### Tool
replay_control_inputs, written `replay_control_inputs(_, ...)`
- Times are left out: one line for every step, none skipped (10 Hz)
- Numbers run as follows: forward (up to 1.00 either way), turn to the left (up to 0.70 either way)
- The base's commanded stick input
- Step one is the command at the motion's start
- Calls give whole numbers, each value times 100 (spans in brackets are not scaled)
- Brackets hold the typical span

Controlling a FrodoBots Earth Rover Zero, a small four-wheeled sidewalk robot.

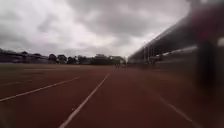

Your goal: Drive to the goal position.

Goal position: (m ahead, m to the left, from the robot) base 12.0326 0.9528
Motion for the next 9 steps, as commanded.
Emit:
replay_control_inputs(100,-1)
replay_control_inputs(100,-1)
replay_control_inputs(100,-1)
replay_control_inputs(100,-1)
replay_control_inputs(100,-1)
replay_control_inputs(100,-1)
replay_control_inputs(100,-1)
replay_control_inputs(100,-1)
replay_control_inputs(100,-1)
